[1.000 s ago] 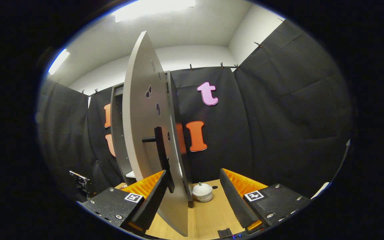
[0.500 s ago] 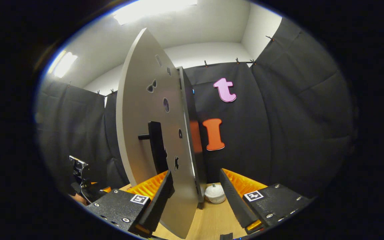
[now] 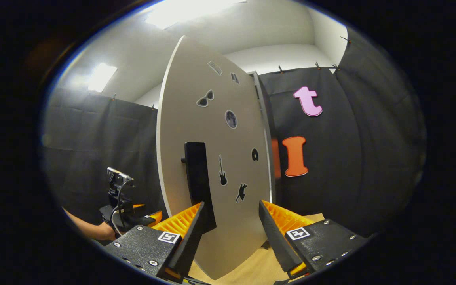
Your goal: Open the cabinet door with the right hand, grasp the bottle in the cabinet with the left hand and place it on the coaster, then close the cabinet door with the right hand.
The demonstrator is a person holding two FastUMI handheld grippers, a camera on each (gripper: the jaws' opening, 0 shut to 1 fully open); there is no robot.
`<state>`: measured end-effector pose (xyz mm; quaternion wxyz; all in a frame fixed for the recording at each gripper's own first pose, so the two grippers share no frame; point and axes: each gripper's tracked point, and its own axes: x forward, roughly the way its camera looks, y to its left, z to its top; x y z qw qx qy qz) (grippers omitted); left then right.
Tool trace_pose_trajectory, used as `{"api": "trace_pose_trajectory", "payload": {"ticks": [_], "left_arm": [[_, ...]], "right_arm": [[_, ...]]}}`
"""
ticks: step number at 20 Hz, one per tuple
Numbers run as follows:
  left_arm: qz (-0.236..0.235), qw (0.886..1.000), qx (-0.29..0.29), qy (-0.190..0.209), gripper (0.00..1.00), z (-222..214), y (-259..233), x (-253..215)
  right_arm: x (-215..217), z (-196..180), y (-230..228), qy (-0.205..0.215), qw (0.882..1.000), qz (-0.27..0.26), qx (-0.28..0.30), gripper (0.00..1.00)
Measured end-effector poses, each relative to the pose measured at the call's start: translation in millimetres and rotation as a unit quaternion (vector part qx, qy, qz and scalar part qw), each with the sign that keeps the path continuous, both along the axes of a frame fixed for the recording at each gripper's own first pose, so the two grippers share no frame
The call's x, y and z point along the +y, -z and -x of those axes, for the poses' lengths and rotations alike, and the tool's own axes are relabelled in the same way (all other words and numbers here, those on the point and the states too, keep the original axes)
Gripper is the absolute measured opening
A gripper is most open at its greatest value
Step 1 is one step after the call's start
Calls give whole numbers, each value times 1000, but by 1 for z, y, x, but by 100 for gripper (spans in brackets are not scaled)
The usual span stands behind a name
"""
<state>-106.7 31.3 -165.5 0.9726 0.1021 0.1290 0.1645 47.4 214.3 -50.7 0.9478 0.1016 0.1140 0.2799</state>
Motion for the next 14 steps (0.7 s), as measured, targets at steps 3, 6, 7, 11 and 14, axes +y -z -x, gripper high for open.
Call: {"api": "trace_pose_trajectory", "payload": {"ticks": [3,6,7,11,14], "left_arm": [[10,1000,-11,10,100,-6,-15,2],[22,999,-25,30,97,-18,-28,7],[25,999,-29,38,100,-24,-31,11],[26,996,-55,62,99,-47,-49,36],[52,995,-66,61,99,-60,-54,62]], "right_arm": [[22,-3,3,-22,1000,-11,11,83],[29,-5,5,-32,999,-24,17,83],[33,-7,5,-32,999,-32,23,83],[41,-2,12,-22,997,-62,47,84],[51,2,22,-22,996,-69,56,95]]}}
